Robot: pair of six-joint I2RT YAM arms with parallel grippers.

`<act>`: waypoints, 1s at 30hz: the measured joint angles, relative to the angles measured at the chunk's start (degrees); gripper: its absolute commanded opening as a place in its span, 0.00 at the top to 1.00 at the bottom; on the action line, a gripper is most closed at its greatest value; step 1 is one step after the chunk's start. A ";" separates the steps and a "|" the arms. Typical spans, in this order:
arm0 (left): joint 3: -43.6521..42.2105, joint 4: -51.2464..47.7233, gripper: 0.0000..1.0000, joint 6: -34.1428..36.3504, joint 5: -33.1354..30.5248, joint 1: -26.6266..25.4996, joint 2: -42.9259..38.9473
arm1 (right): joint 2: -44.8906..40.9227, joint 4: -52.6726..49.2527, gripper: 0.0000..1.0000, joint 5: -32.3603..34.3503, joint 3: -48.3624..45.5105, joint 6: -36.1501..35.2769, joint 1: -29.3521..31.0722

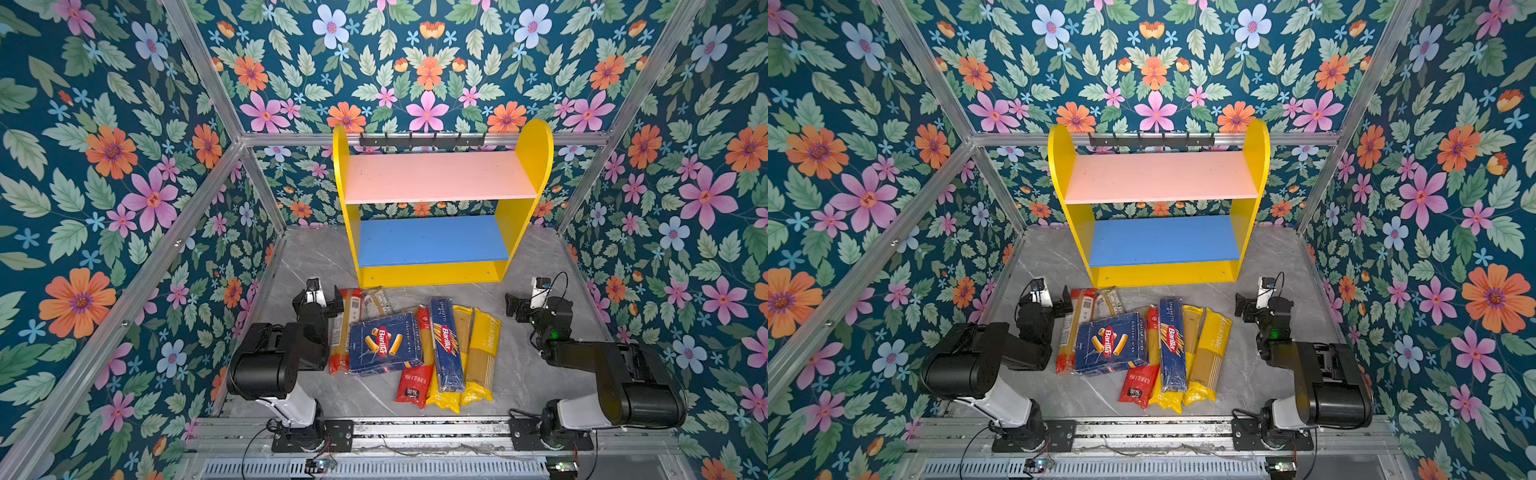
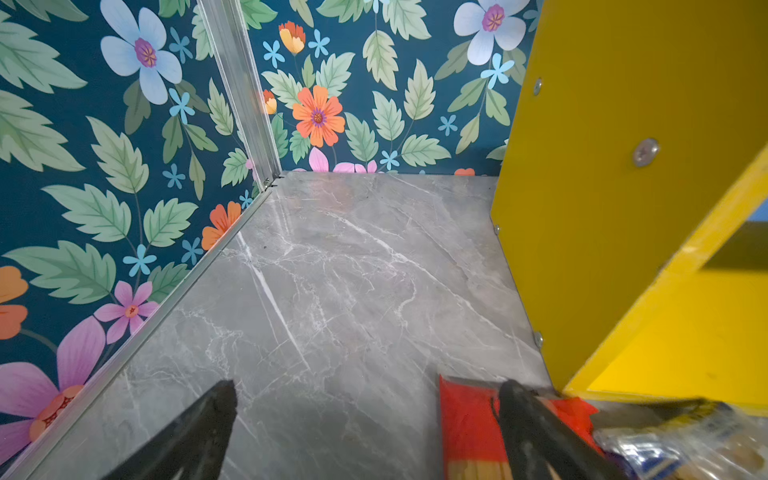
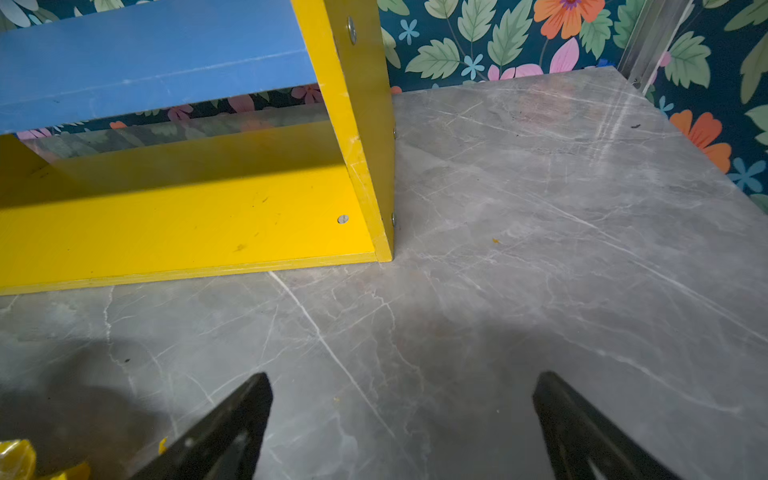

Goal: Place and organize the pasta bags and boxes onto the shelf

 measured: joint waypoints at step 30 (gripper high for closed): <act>0.09 -0.02 0.00 -0.02 -0.76 0.11 -0.02 | 0.04 -0.07 0.01 -0.90 0.11 0.02 -1.07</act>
